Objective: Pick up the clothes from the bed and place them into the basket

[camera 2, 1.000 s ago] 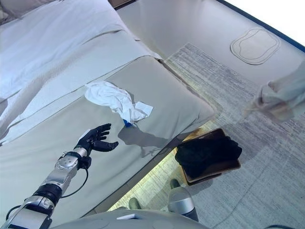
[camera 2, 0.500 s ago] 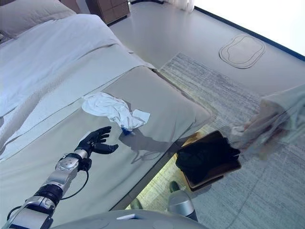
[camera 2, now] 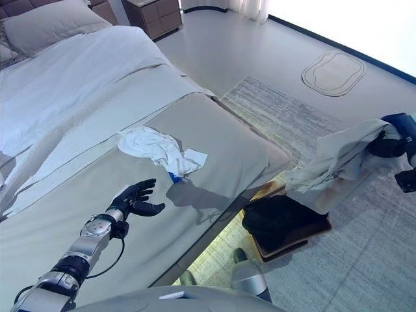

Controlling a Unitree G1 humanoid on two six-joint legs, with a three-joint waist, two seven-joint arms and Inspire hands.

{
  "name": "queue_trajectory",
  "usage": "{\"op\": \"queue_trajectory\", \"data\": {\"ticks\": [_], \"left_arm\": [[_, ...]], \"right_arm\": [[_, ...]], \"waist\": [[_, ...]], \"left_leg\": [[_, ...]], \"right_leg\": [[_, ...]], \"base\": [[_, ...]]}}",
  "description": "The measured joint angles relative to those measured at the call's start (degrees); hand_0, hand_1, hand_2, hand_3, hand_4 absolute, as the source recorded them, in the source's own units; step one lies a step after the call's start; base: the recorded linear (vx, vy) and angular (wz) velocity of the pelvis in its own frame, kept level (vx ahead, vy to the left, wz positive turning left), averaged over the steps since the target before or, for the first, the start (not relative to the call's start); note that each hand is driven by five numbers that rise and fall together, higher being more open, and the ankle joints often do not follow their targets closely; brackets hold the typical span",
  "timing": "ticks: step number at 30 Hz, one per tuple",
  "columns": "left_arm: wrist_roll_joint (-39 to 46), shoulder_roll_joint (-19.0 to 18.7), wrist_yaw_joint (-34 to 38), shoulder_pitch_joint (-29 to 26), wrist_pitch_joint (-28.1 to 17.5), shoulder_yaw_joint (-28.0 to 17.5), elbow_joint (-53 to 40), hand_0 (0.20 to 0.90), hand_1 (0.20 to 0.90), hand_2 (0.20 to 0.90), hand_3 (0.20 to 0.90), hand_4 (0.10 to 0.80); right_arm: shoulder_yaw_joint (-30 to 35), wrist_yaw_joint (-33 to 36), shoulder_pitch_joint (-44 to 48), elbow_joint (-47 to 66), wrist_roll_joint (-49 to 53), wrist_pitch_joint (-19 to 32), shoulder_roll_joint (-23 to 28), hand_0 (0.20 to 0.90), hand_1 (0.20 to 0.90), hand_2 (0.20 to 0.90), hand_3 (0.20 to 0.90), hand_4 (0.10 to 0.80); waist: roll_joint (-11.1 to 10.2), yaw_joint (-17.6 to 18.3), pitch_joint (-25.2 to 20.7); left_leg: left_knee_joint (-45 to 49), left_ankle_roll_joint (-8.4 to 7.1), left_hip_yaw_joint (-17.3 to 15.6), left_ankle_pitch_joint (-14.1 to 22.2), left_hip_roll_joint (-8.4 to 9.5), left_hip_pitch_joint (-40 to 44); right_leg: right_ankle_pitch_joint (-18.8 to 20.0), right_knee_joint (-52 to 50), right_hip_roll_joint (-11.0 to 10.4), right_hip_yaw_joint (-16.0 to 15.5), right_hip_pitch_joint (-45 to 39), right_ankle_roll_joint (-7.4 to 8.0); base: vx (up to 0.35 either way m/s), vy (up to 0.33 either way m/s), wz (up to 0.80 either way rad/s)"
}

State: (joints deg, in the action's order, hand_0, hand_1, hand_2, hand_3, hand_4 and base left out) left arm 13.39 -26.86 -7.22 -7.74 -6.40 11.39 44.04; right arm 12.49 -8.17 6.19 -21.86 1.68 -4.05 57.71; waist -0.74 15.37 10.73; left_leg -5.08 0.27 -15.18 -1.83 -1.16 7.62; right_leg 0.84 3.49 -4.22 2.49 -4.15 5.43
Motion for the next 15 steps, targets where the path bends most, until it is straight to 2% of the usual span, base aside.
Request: {"op": "queue_trajectory", "data": {"ticks": [4,8,12,15], "left_arm": [[-0.1,0.7,0.1,0.1,0.0,0.0,-0.1,0.900,0.900,0.900,0.900,0.800],[-0.1,0.8,0.5,0.1,0.5,0.0,-0.1,0.900,0.900,0.900,0.900,0.800],[-0.1,0.9,0.5,0.1,1.3,0.0,-0.3,0.900,0.900,0.900,0.900,0.800],[-0.1,0.9,0.5,0.1,1.3,0.0,-0.4,0.900,0.900,0.900,0.900,0.800]], "right_arm": [[-0.7,-1.3,-2.9,-1.1,-2.8,-0.5,-4.4,0.300,0.300,0.300,0.200,0.100],[-5.0,-3.8,-3.6,-5.5,-3.5,-2.1,-7.7,0.300,0.300,0.300,0.200,0.100],[-8.8,-6.0,-3.7,-9.2,-3.6,-2.6,-9.5,0.300,0.300,0.300,0.200,0.100],[-9.1,-6.3,-3.9,-11.3,-4.1,-2.7,-11.5,0.300,0.300,0.300,0.200,0.100]], "waist": [[0.0,-1.1,0.0],[0.0,-1.6,0.0],[0.0,-1.8,0.0],[0.0,-2.7,0.0]], "left_leg": [[0.0,0.00,0.4,0.0,-0.04,-0.1],[0.0,0.00,0.8,0.0,-0.06,-0.2],[0.0,0.00,1.3,0.0,-0.05,0.0],[0.0,-0.01,1.4,0.0,-0.06,0.1]], "right_leg": [[0.0,0.4,0.0,-0.2,-0.2,-0.05],[0.0,0.4,-0.1,-1.1,-0.4,-0.05],[0.0,0.7,-0.2,-1.8,-1.2,-0.05],[0.0,0.8,-0.2,-1.9,-1.4,-0.05]], "base": [[-0.031,-0.021,0.04],[-0.008,-0.013,0.05],[-0.005,-0.015,0.10],[-0.004,-0.017,0.02]]}}
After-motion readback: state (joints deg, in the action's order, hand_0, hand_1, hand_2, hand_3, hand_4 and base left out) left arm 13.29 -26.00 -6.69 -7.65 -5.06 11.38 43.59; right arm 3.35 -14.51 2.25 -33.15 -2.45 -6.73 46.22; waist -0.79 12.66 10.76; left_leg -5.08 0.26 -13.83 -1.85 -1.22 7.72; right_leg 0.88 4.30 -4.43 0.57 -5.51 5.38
